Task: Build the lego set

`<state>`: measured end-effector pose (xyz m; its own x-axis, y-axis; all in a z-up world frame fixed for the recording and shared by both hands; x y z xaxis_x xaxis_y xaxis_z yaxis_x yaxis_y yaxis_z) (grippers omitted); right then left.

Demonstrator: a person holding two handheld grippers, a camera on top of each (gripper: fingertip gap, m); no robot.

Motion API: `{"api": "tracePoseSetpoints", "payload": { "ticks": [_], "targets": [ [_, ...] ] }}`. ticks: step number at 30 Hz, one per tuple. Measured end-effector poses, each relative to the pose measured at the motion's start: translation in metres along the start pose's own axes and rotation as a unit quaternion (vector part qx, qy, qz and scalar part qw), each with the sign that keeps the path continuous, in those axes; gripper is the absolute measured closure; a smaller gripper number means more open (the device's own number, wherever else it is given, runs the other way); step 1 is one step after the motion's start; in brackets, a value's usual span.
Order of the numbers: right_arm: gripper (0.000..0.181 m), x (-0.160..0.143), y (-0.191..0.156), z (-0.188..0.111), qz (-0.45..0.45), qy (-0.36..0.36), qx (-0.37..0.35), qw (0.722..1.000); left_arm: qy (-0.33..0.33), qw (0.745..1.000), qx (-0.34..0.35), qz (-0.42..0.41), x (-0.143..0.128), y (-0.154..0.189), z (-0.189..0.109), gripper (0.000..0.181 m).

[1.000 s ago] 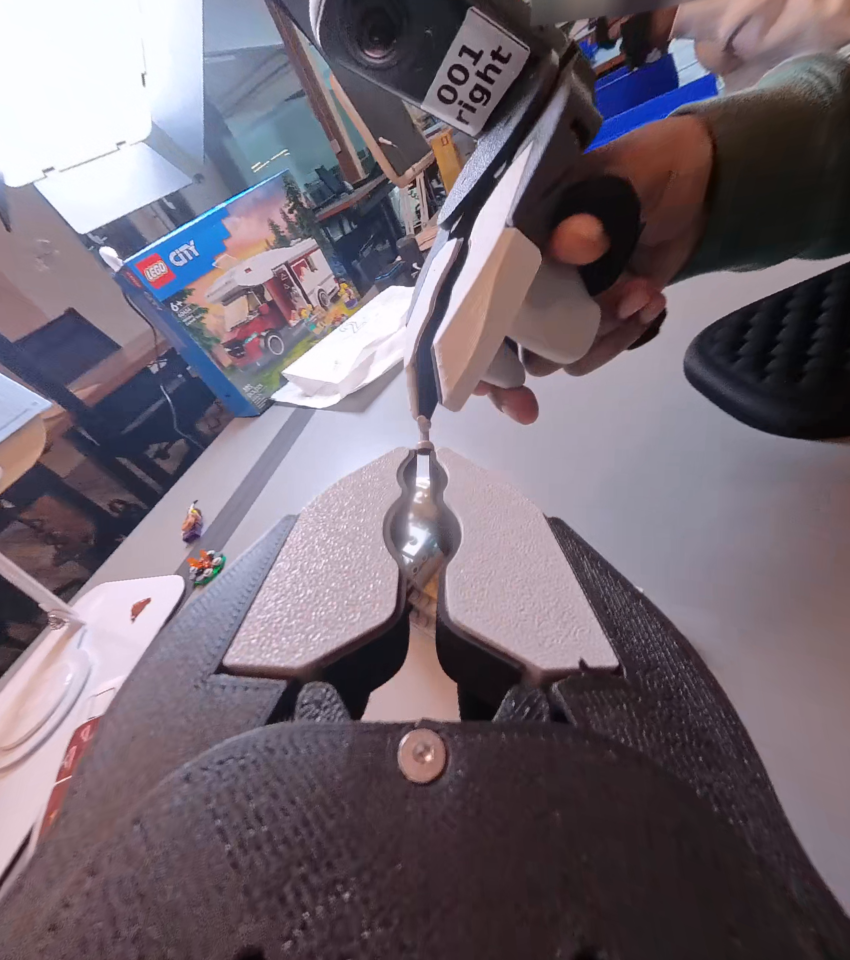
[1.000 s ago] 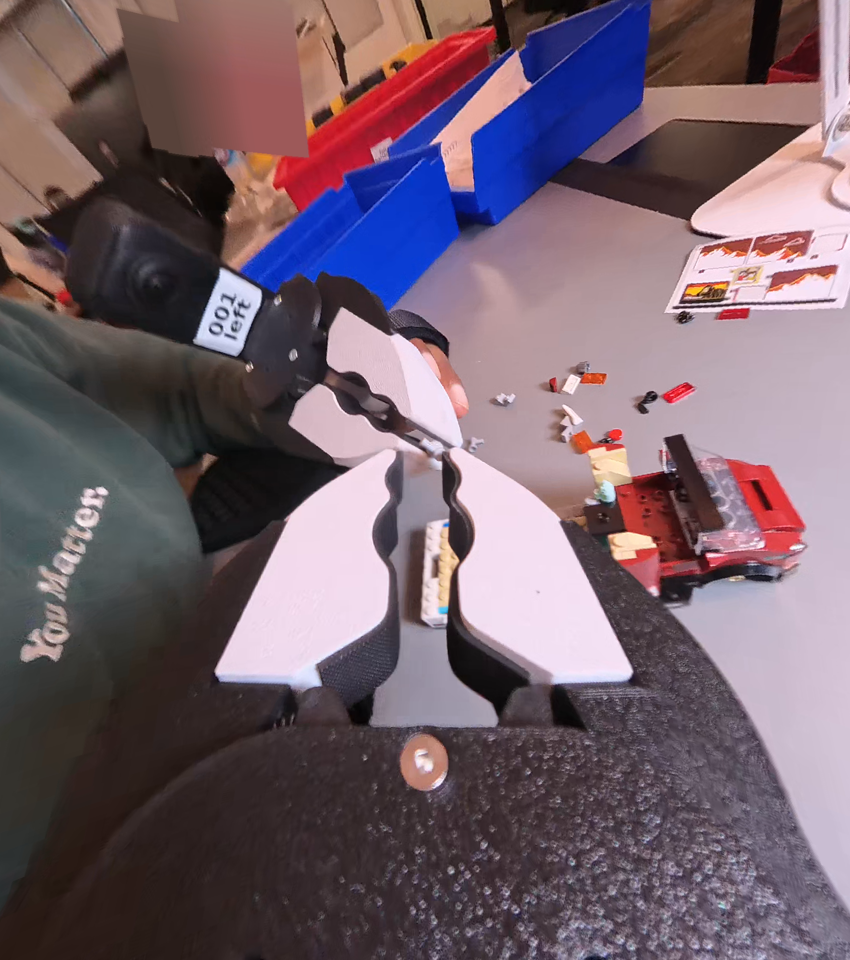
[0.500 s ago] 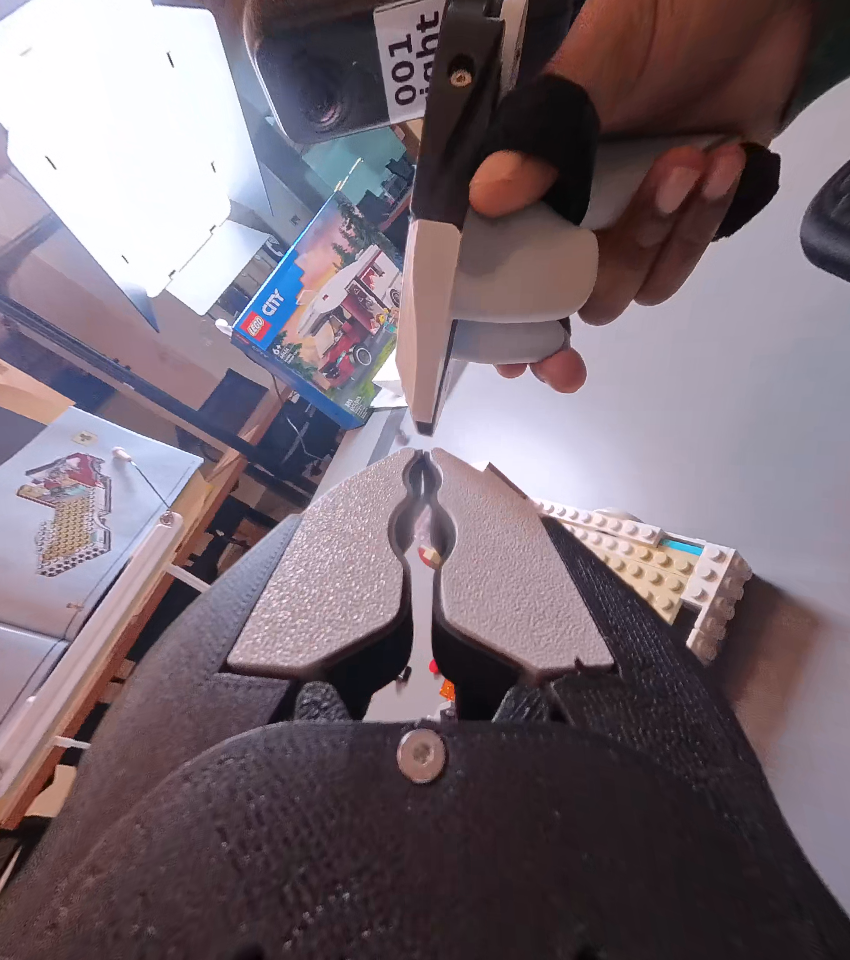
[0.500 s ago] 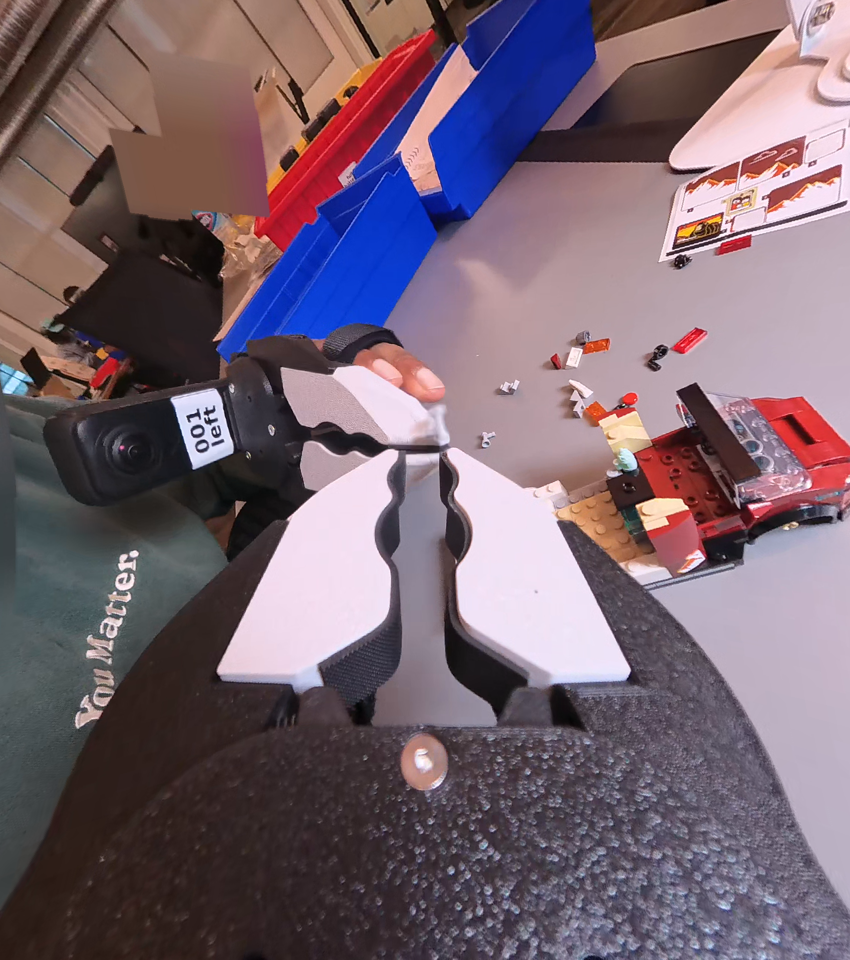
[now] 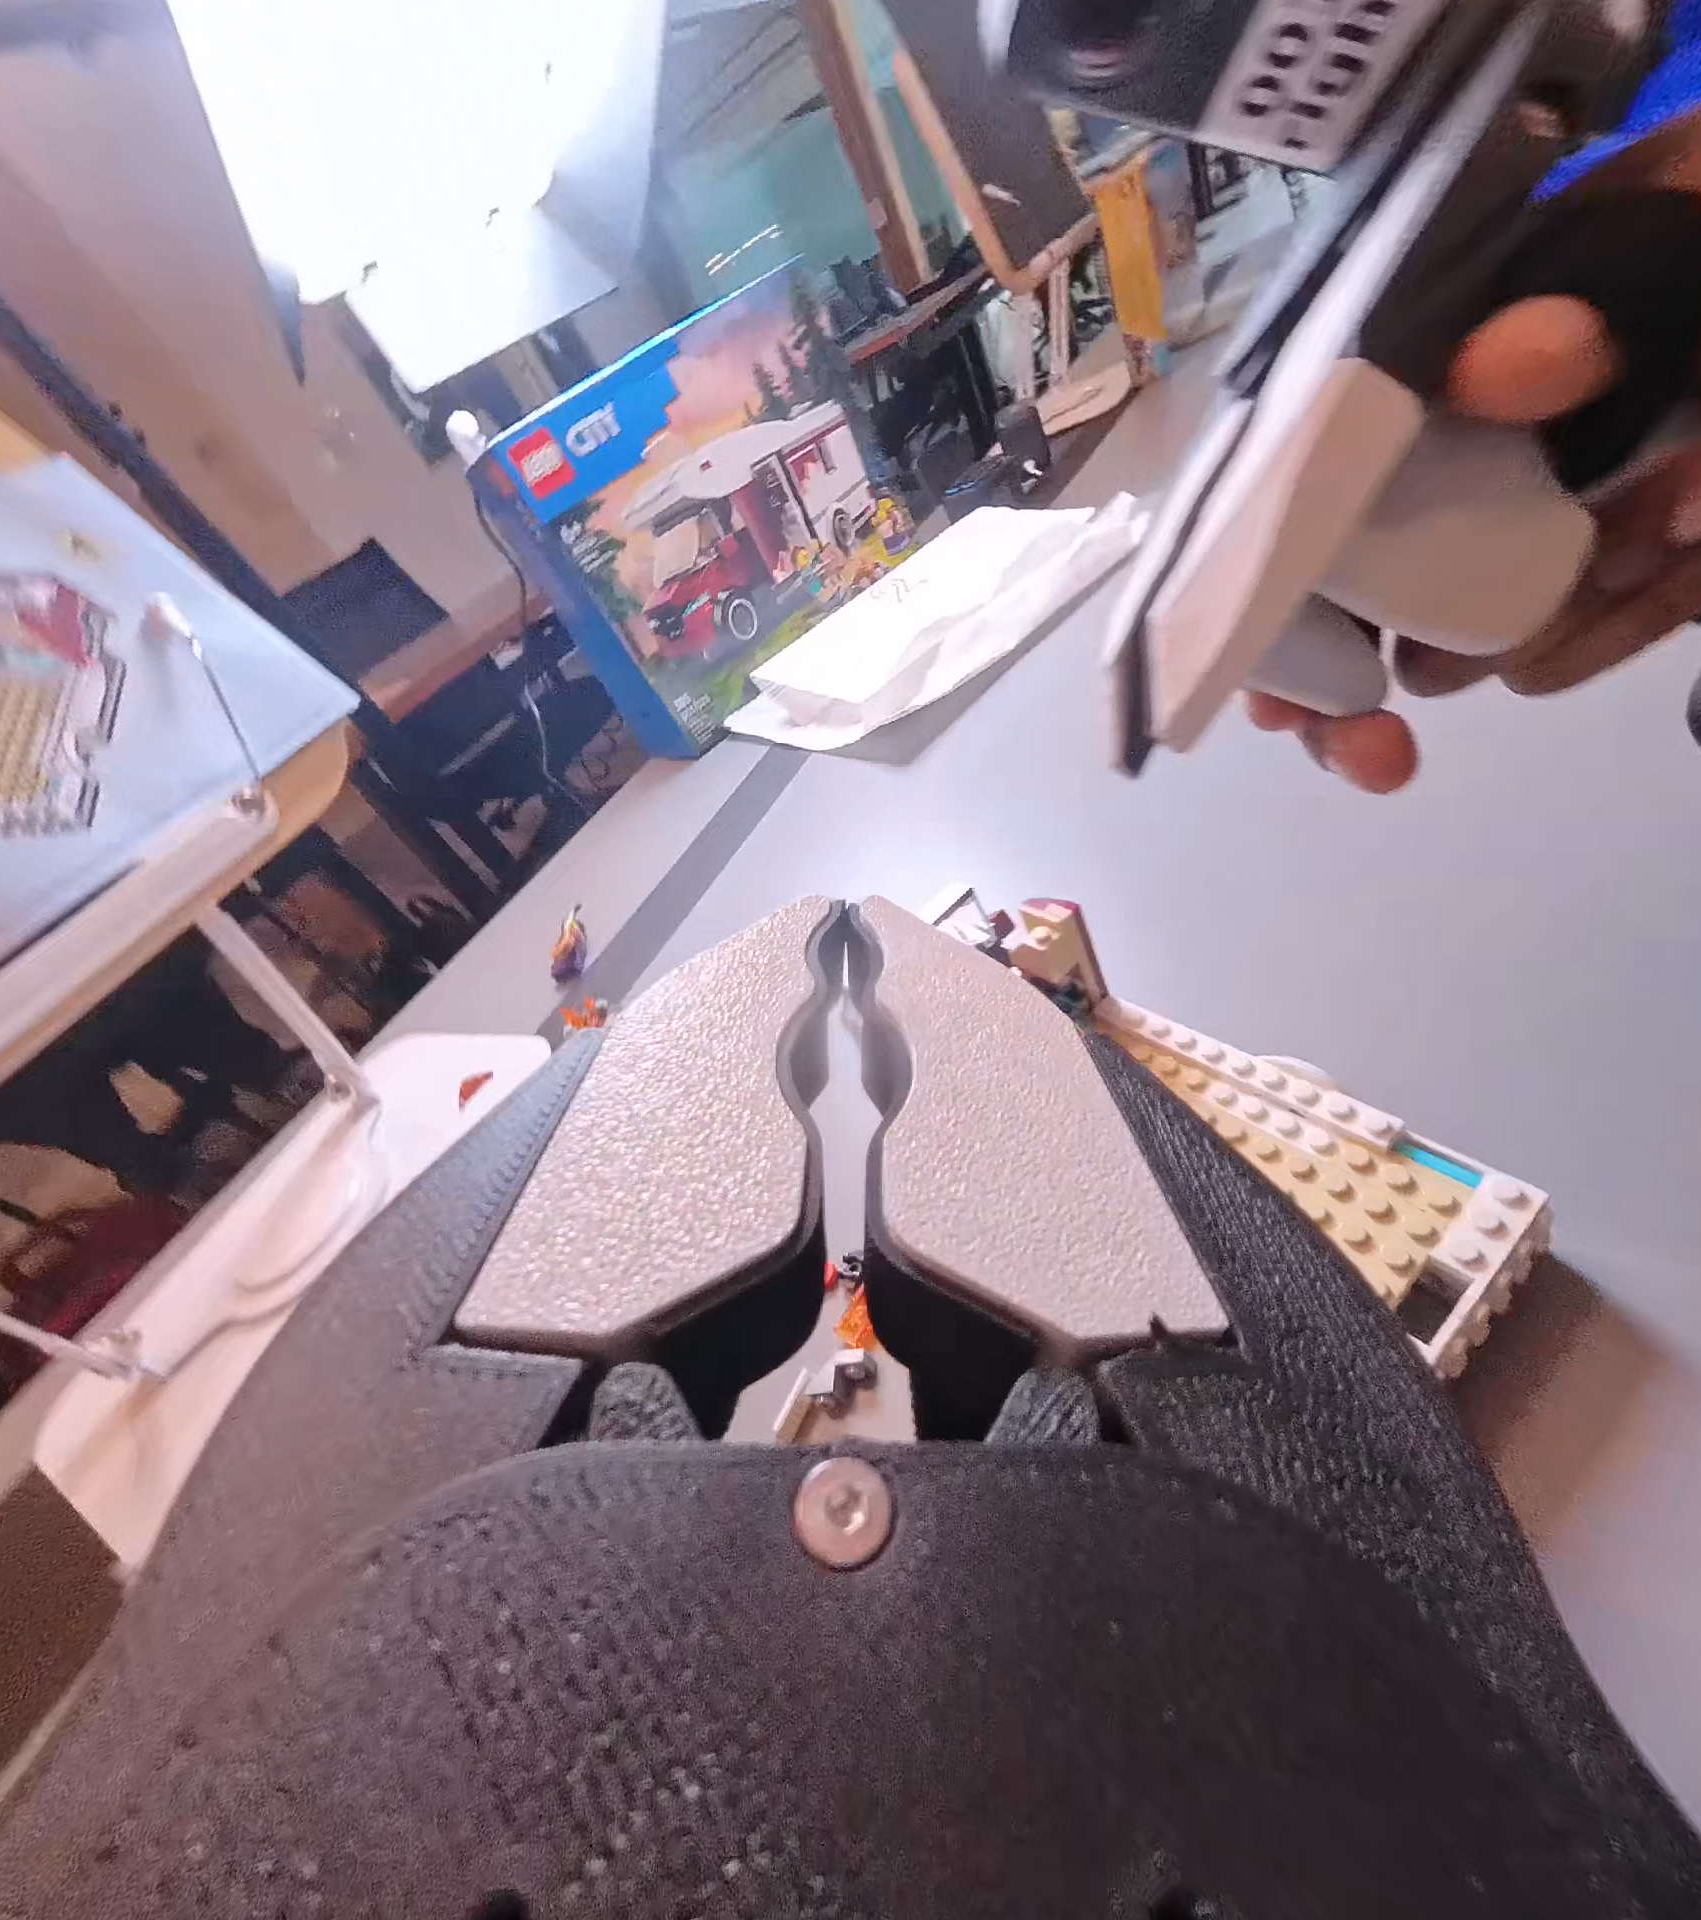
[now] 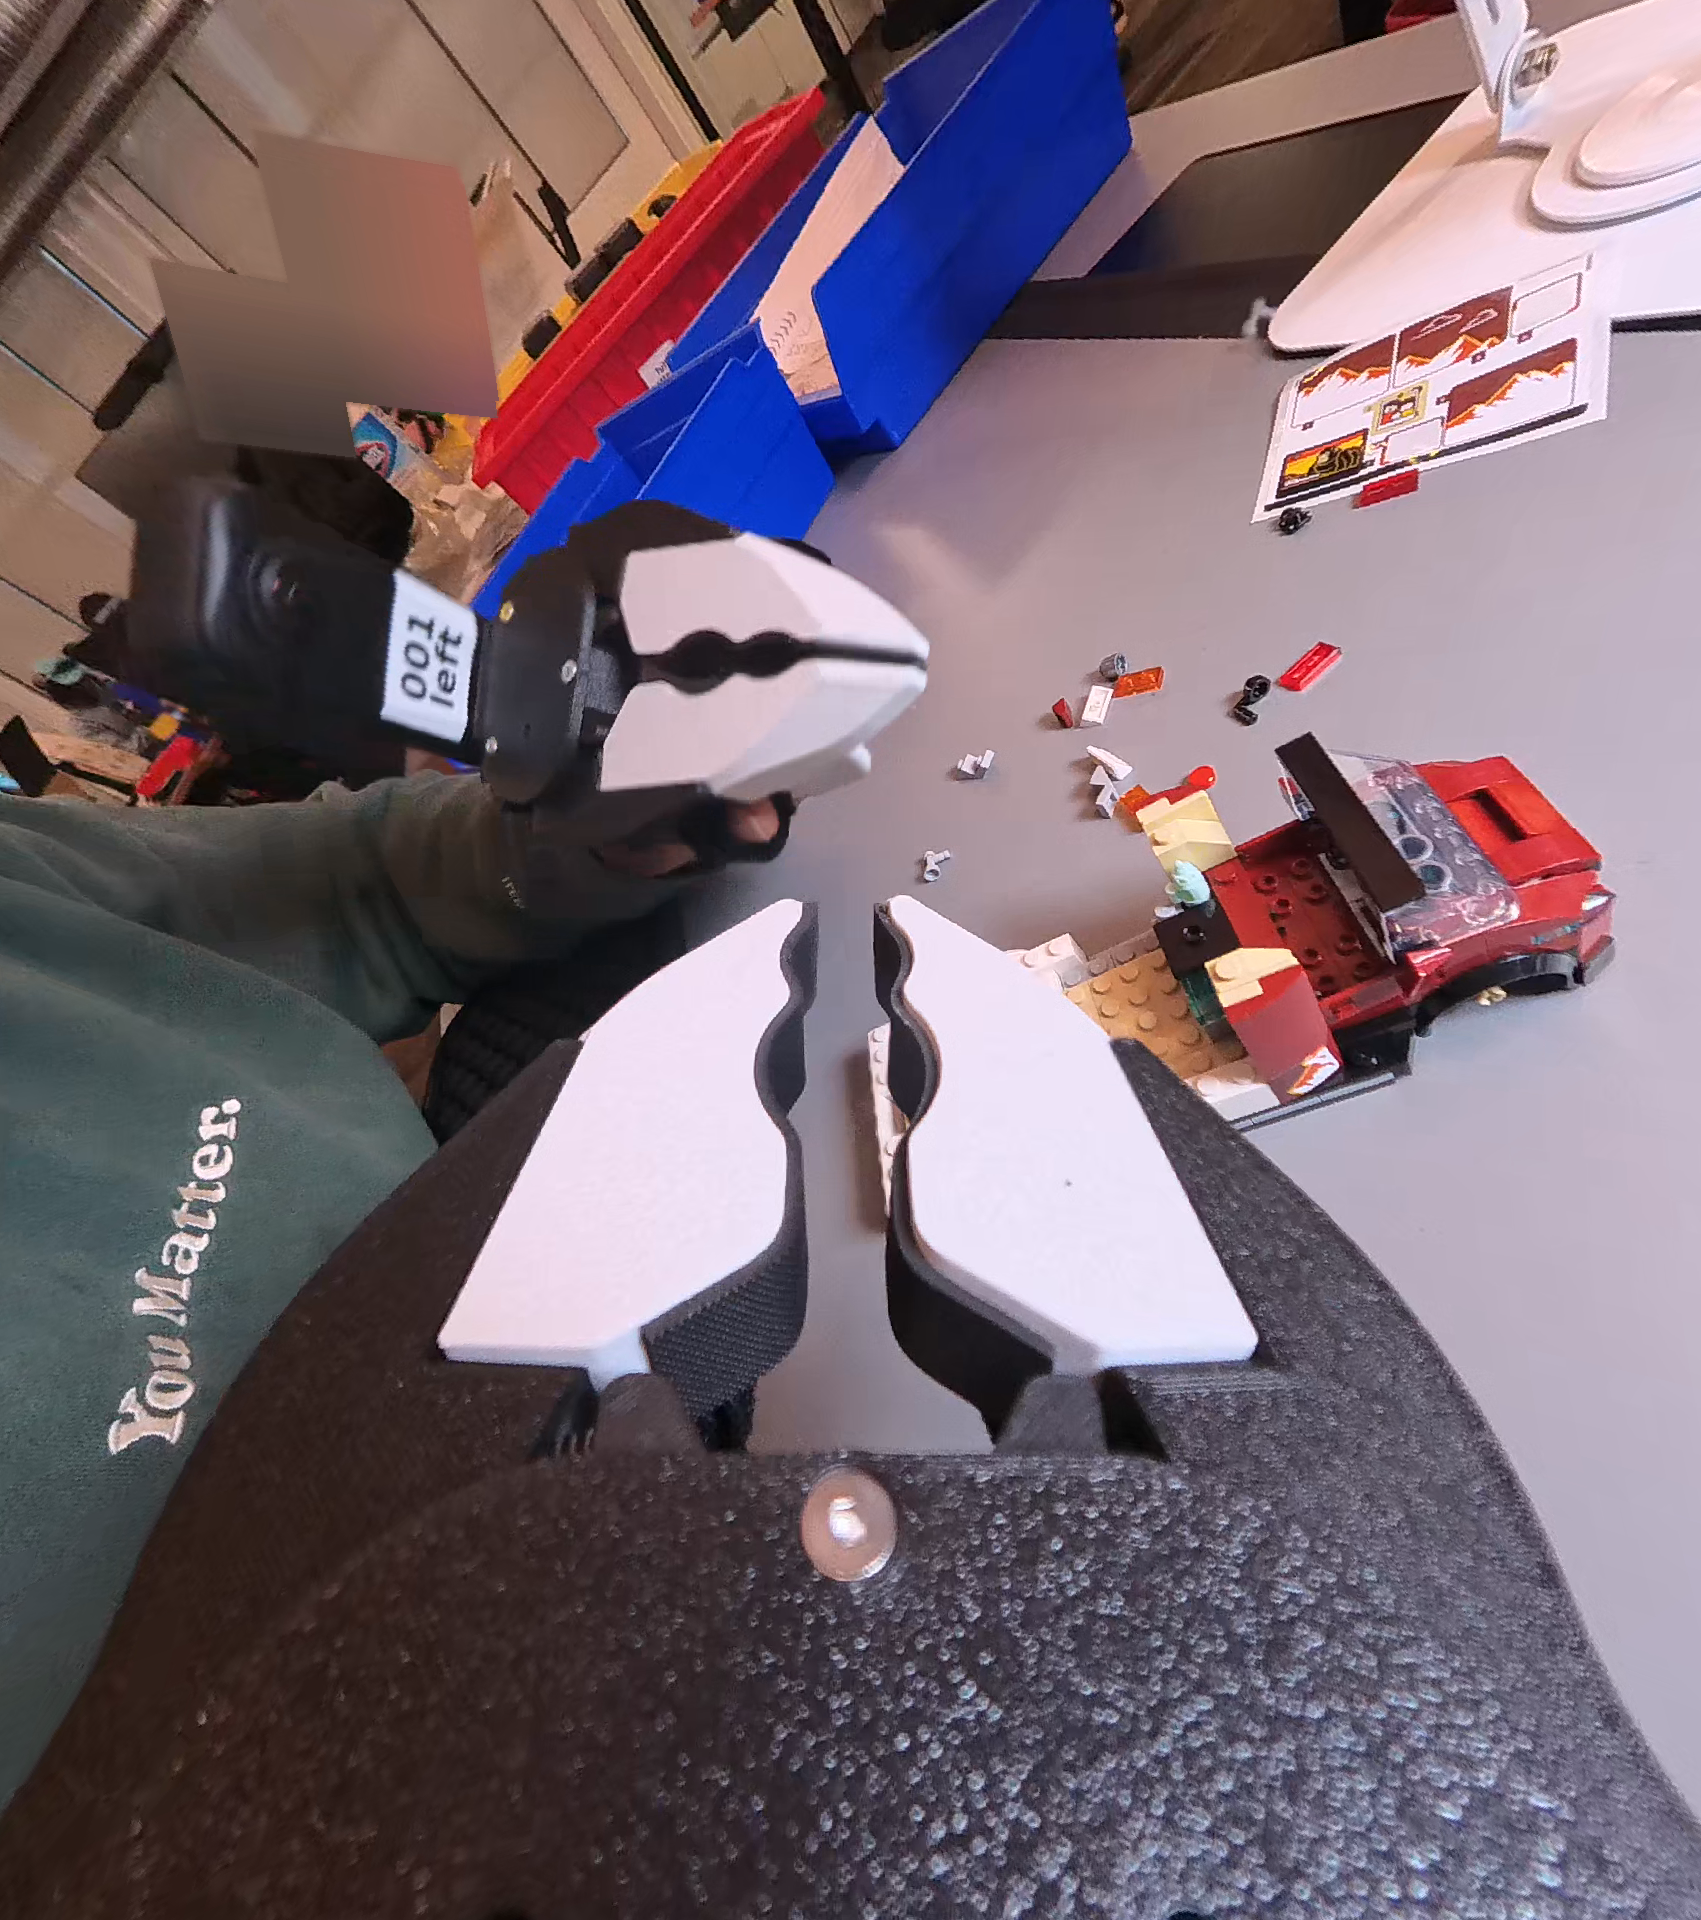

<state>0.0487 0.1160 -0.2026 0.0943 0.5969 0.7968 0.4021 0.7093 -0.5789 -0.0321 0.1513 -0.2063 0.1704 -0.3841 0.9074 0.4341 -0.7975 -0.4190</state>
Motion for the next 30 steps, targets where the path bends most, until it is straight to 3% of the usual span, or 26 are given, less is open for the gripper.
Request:
{"api": "tracePoseSetpoints", "payload": {
  "ticks": [4, 13, 17, 19, 24, 26, 30],
  "targets": [
    [0.170, -0.001, 0.002, 0.000, 0.001, 0.004, 0.002, 1.000, -0.007, 0.998, 0.021, -0.058, -0.010, -0.017, -0.002, 0.181],
    [0.168, -0.003, 0.005, 0.001, 0.001, 0.006, 0.008, 1.000, -0.015, 0.997, 0.043, -0.063, -0.016, -0.026, -0.004, 0.181],
    [0.165, 0.000, 0.004, -0.005, -0.007, 0.016, 0.008, 1.000, -0.052, 0.988, 0.115, -0.083, -0.038, -0.057, -0.012, 0.181],
    [0.164, 0.002, 0.004, -0.012, -0.012, 0.024, 0.006, 1.000, -0.085, 0.974, 0.173, -0.116, -0.062, -0.088, -0.024, 0.178],
    [0.163, 0.002, 0.006, -0.036, -0.015, 0.050, 0.005, 0.999, -0.176, 0.911, 0.314, -0.200, -0.126, -0.172, -0.075, 0.158],
    [0.162, 0.001, 0.008, -0.042, -0.014, 0.054, 0.007, 0.998, -0.219, 0.882, 0.347, -0.231, -0.151, -0.196, -0.090, 0.146],
    [0.161, -0.002, 0.007, -0.047, -0.020, 0.058, 0.014, 0.998, -0.264, 0.844, 0.376, -0.277, -0.190, -0.232, -0.100, 0.140]
  ]
}}
Point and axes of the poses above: each gripper's, where its closed fingertips meet, z out along the fingers, x out of its top, y = z × x across the jaws, the point moved 3 cm from there along -z, back along the fingers, and after that the axes turned 9 degrees about y, right-handed, at the moved point
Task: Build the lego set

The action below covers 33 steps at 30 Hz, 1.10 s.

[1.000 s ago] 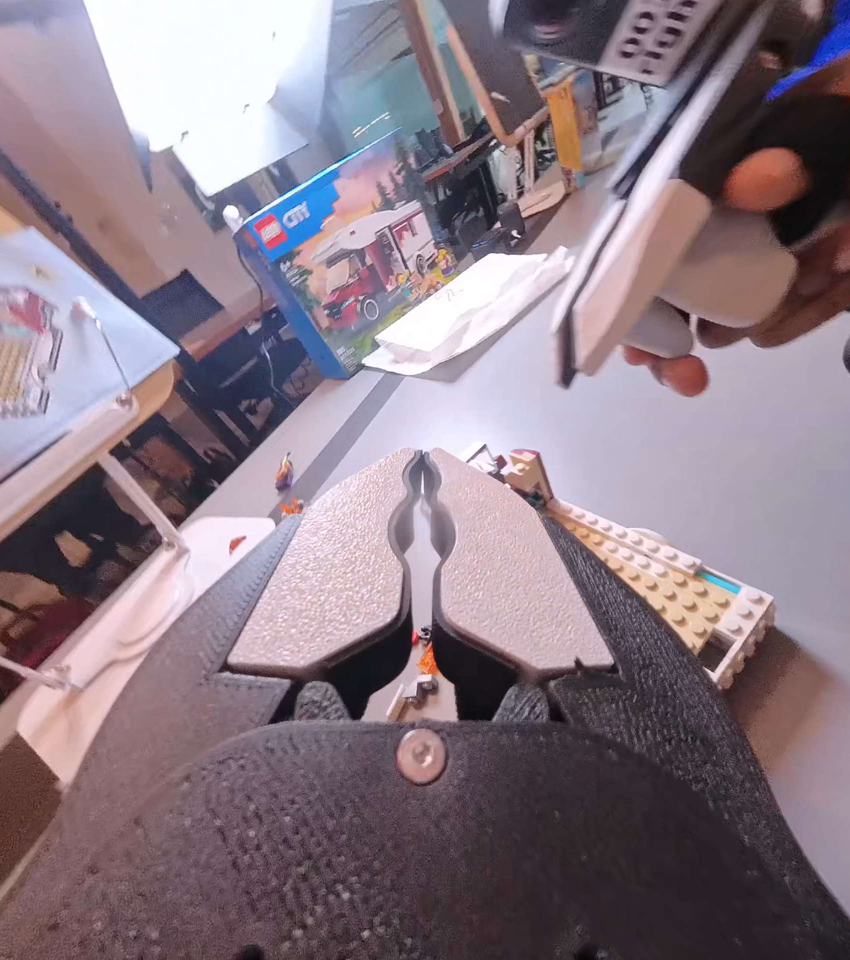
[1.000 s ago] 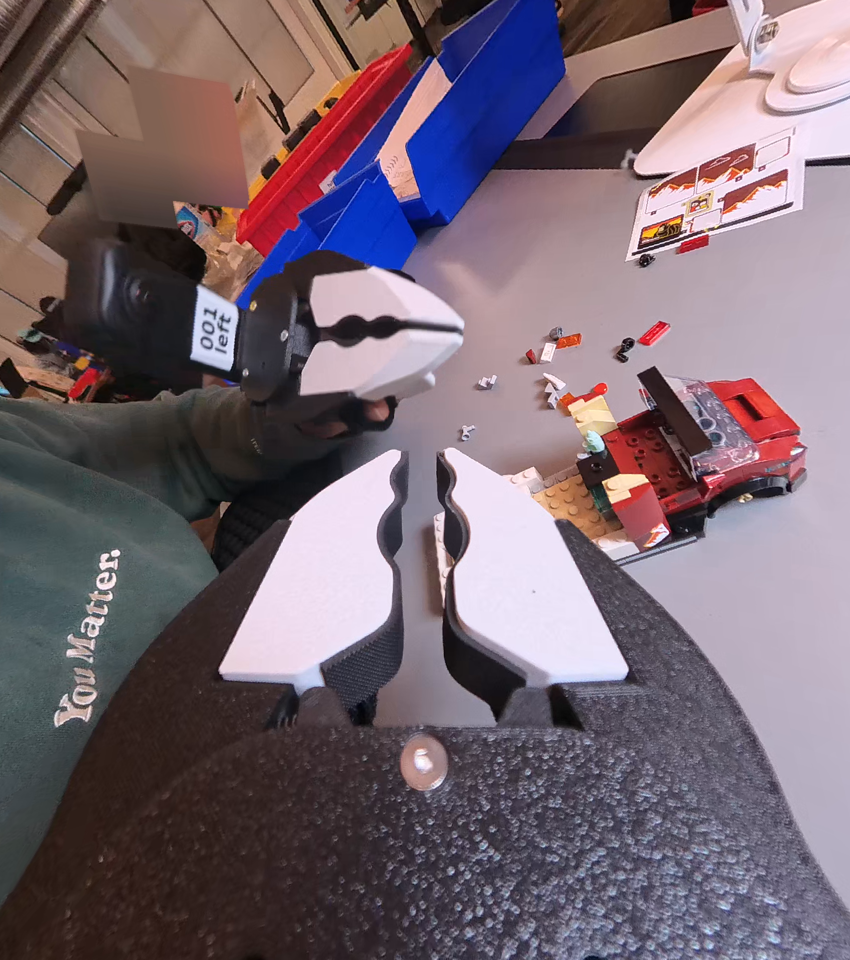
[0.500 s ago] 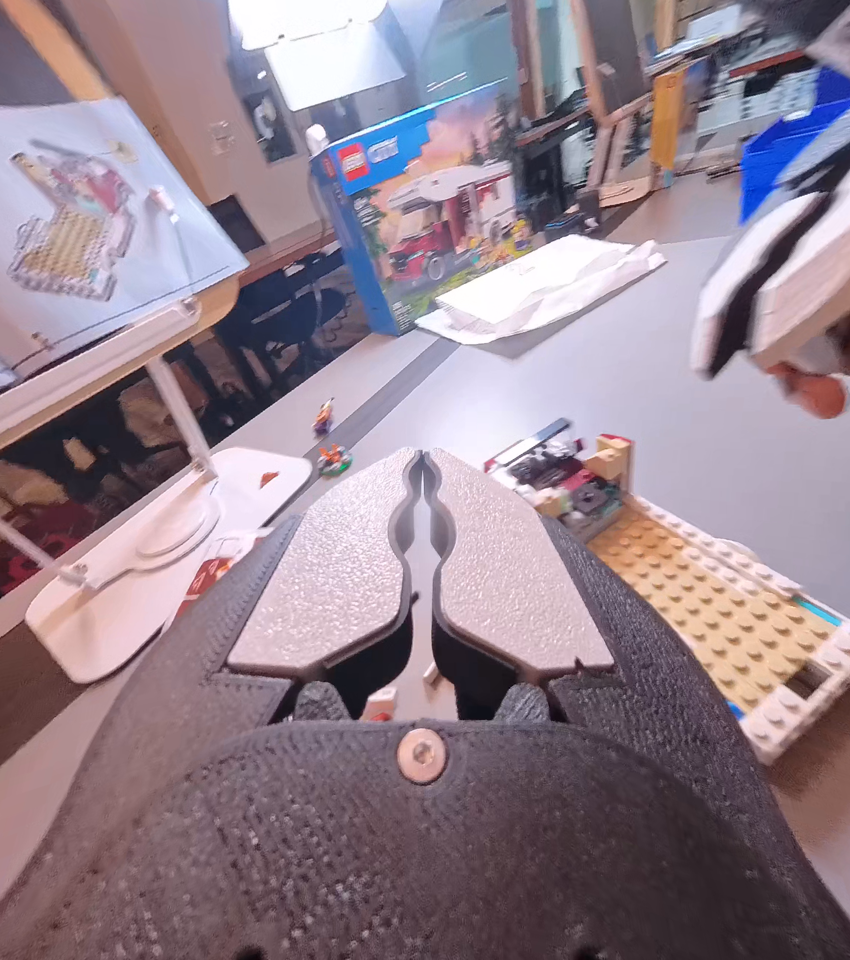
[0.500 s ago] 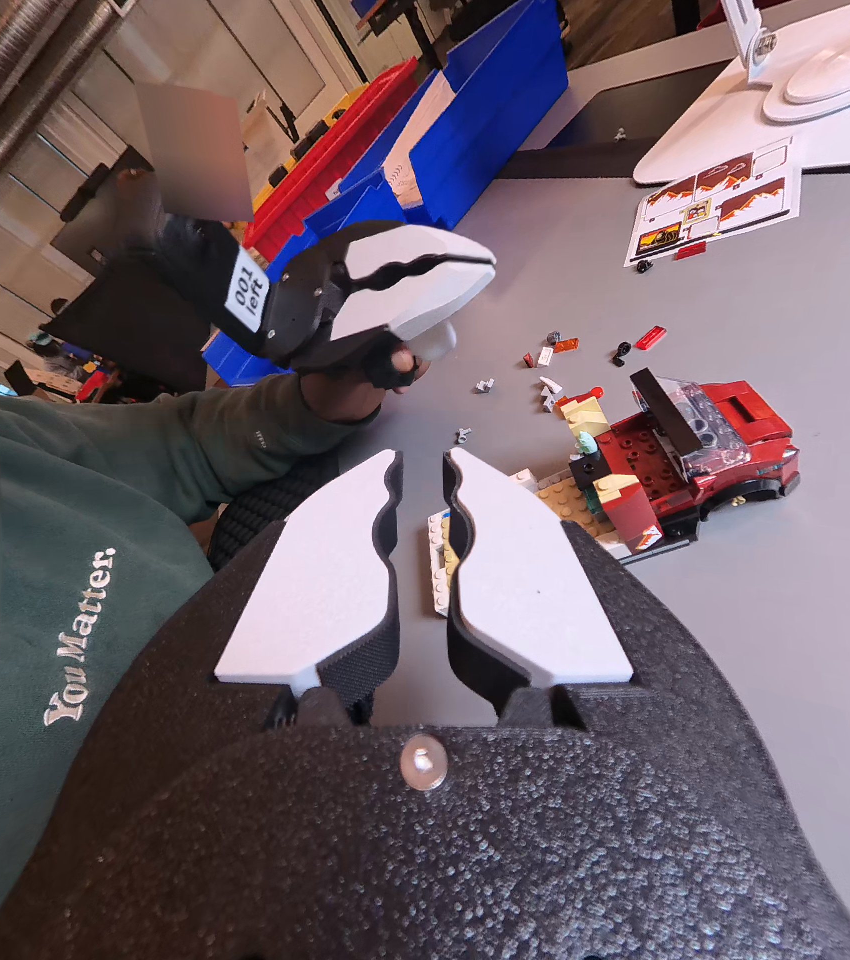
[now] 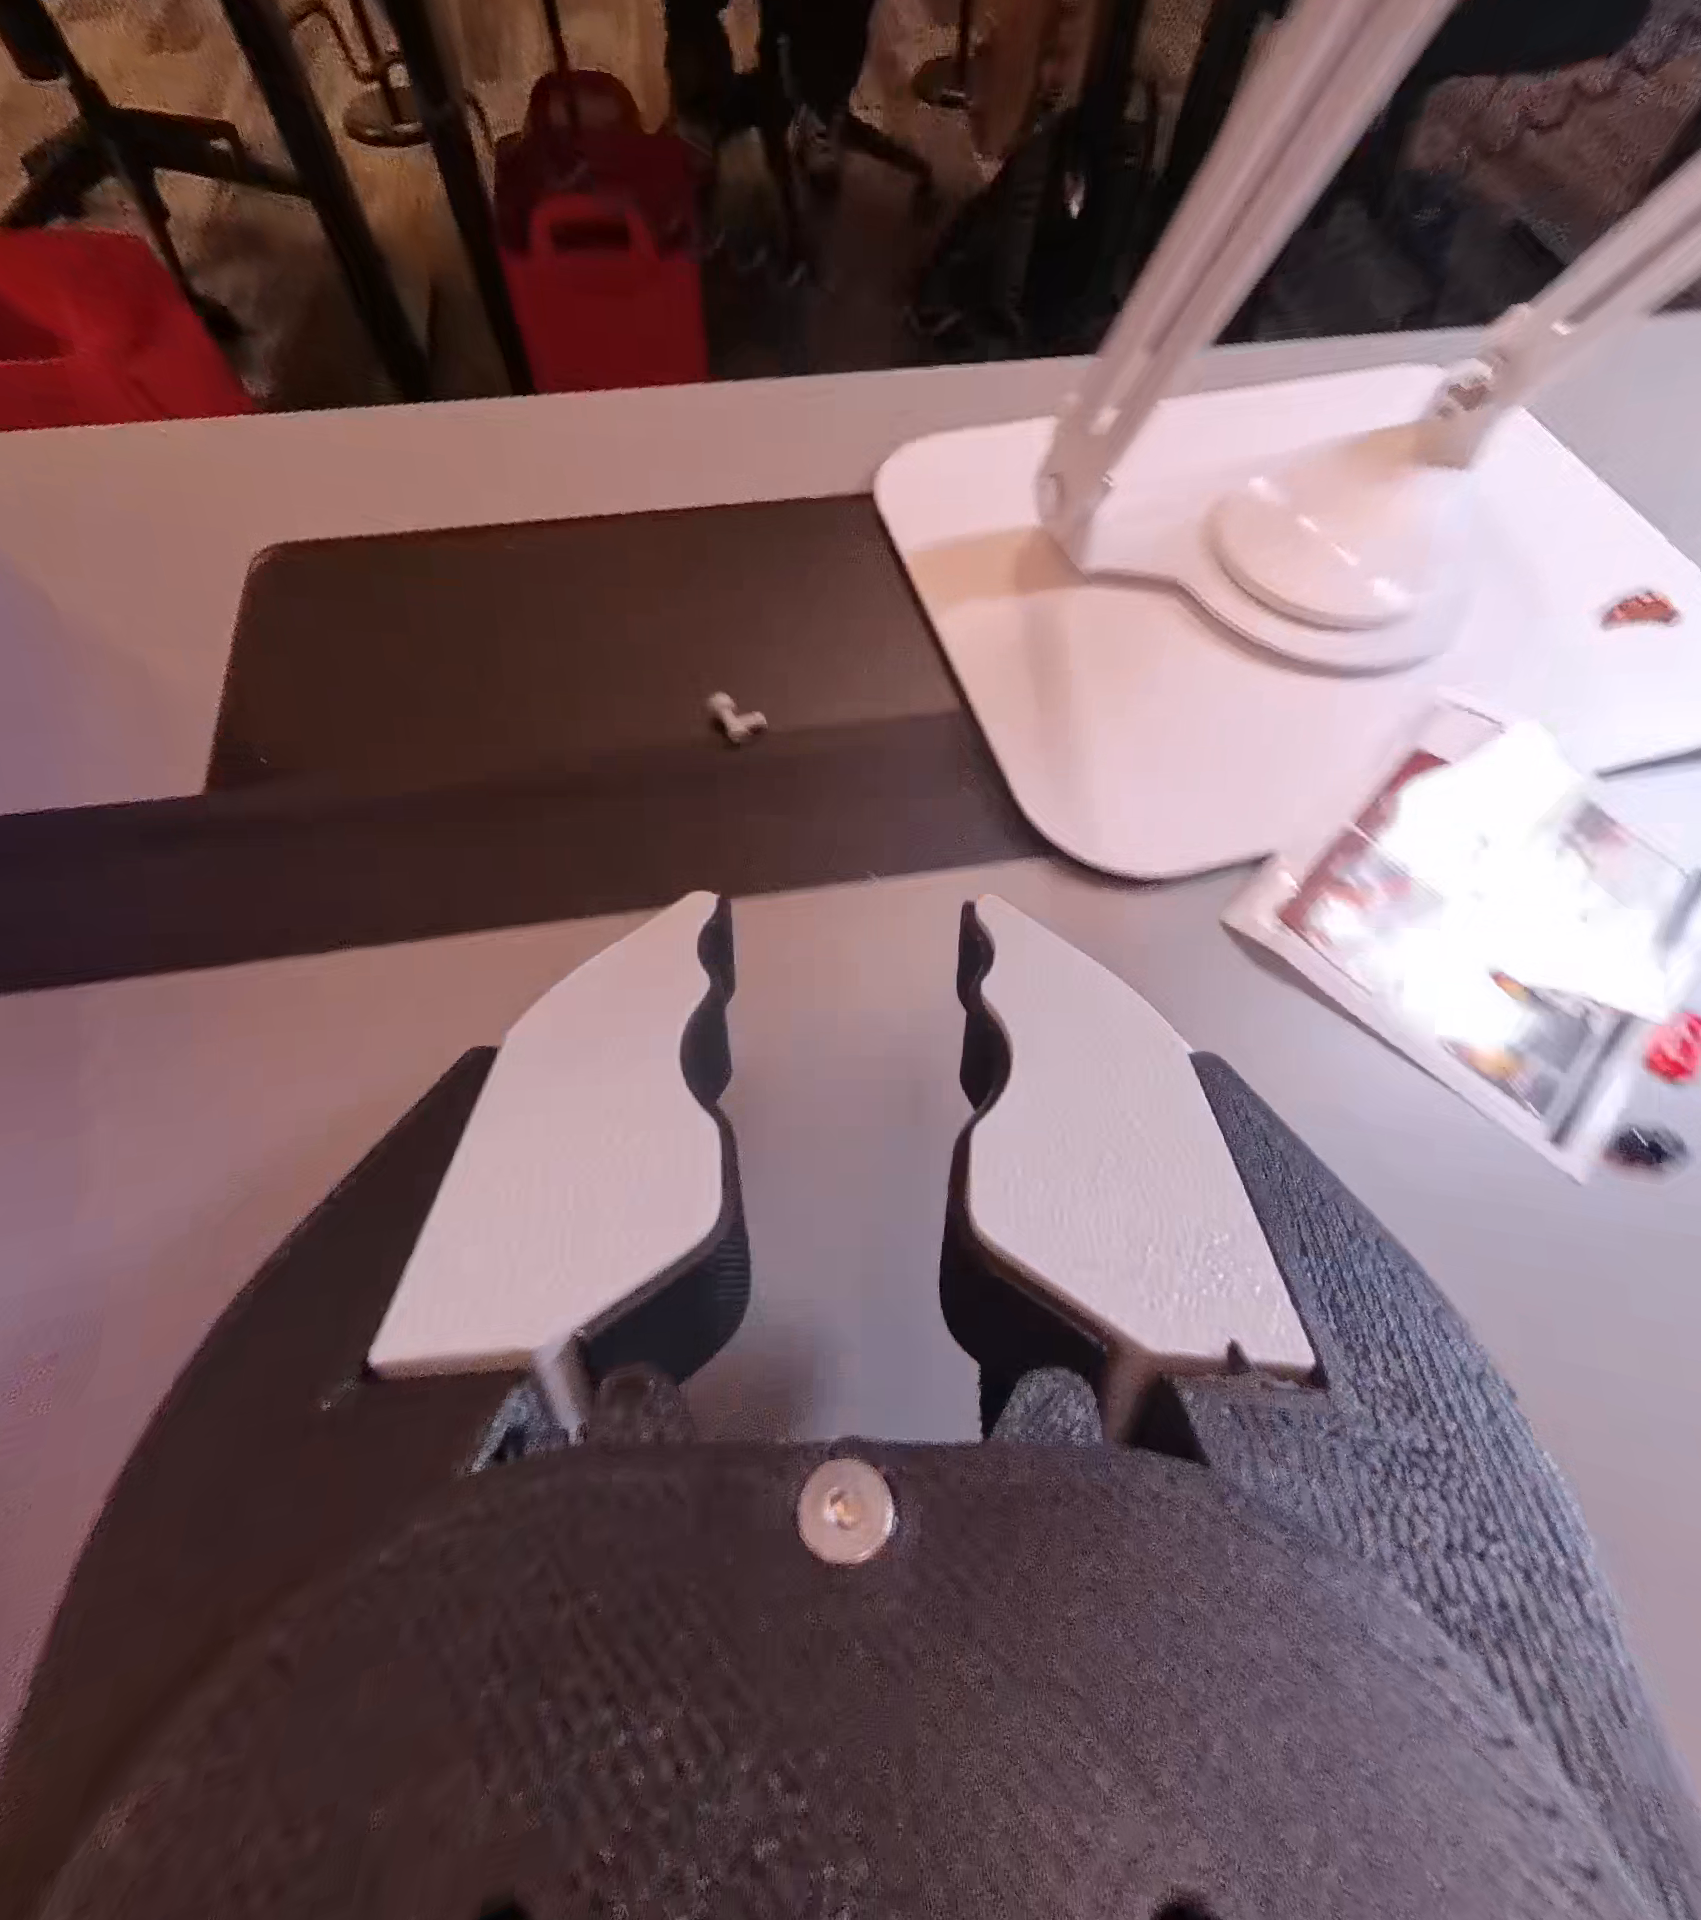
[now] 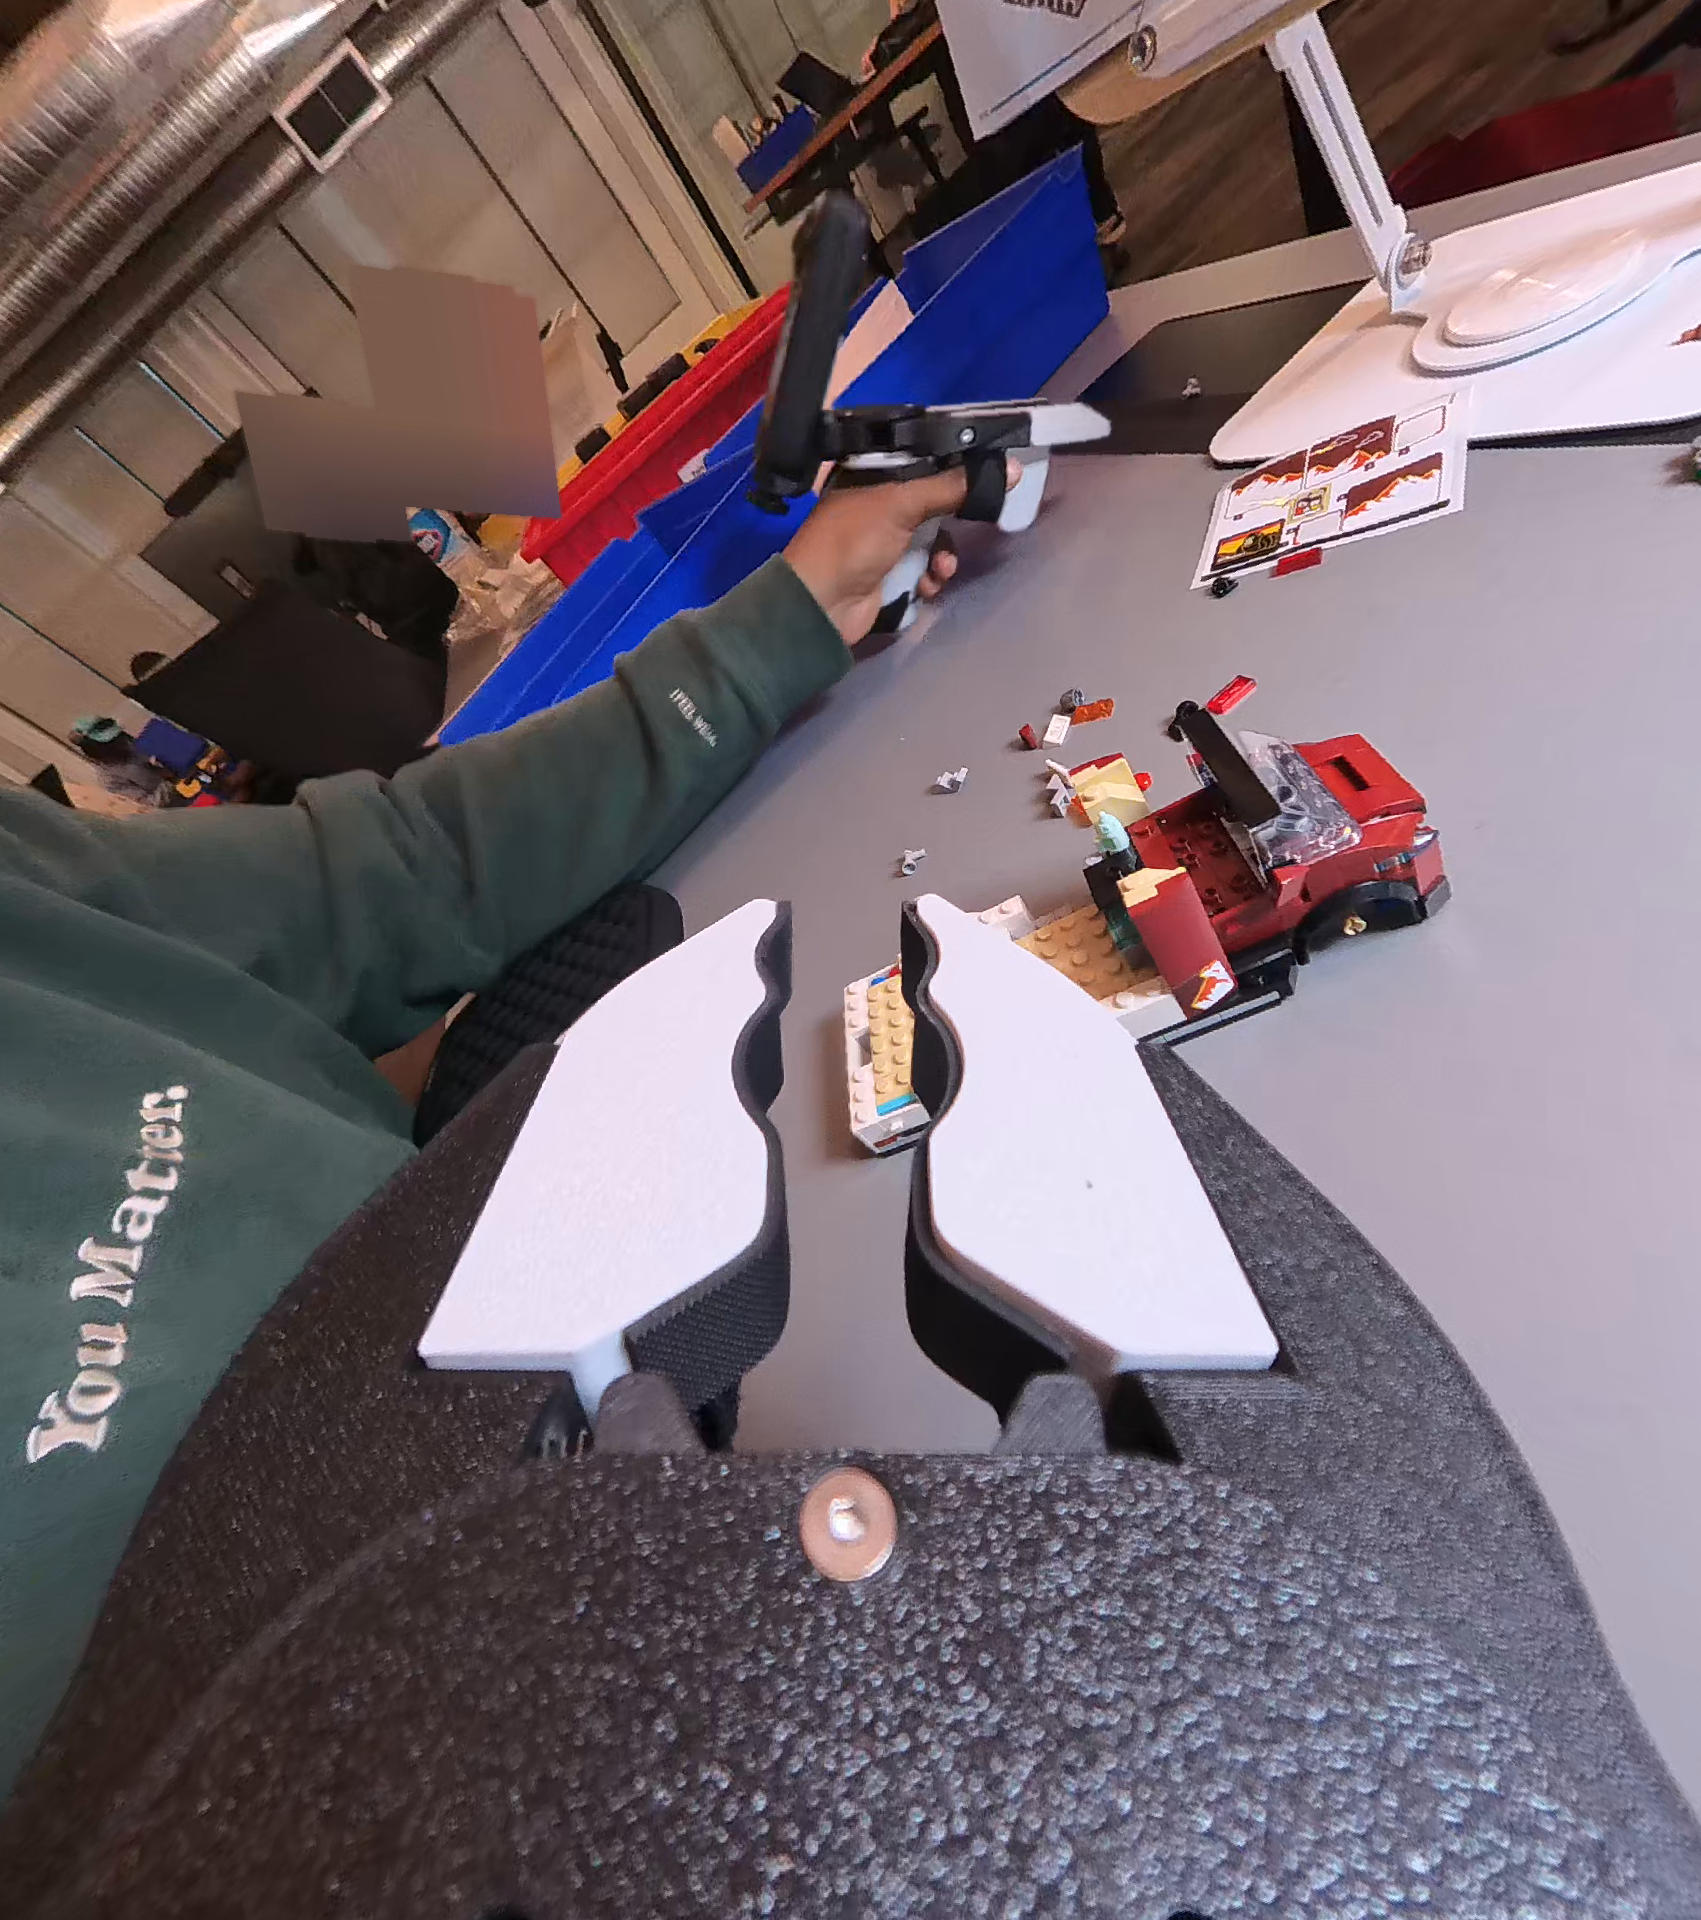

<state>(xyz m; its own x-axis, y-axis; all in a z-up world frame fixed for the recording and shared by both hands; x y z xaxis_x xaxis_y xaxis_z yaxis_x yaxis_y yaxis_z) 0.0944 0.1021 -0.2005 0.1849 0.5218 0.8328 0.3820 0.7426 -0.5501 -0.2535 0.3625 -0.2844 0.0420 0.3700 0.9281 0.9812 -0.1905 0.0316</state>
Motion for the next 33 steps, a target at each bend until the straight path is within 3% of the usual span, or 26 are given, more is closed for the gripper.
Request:
{"api": "tracePoseSetpoints", "payload": {
  "ticks": [8, 13, 33],
  "targets": [
    [0.158, -0.006, -0.002, -0.007, -0.037, -0.003, -0.018, 0.999, -0.038, 0.999, 0.012, 0.021, 0.012, -0.019, 0.053, 0.144],
    [0.158, -0.009, 0.004, -0.012, -0.024, 0.002, -0.025, 0.999, -0.071, 0.997, 0.022, 0.015, 0.004, -0.029, 0.072, 0.148],
    [0.158, -0.012, 0.004, -0.012, -0.025, -0.005, -0.028, 0.999, -0.079, 0.997, 0.010, 0.023, 0.005, -0.030, 0.080, 0.175]
  ]
}}
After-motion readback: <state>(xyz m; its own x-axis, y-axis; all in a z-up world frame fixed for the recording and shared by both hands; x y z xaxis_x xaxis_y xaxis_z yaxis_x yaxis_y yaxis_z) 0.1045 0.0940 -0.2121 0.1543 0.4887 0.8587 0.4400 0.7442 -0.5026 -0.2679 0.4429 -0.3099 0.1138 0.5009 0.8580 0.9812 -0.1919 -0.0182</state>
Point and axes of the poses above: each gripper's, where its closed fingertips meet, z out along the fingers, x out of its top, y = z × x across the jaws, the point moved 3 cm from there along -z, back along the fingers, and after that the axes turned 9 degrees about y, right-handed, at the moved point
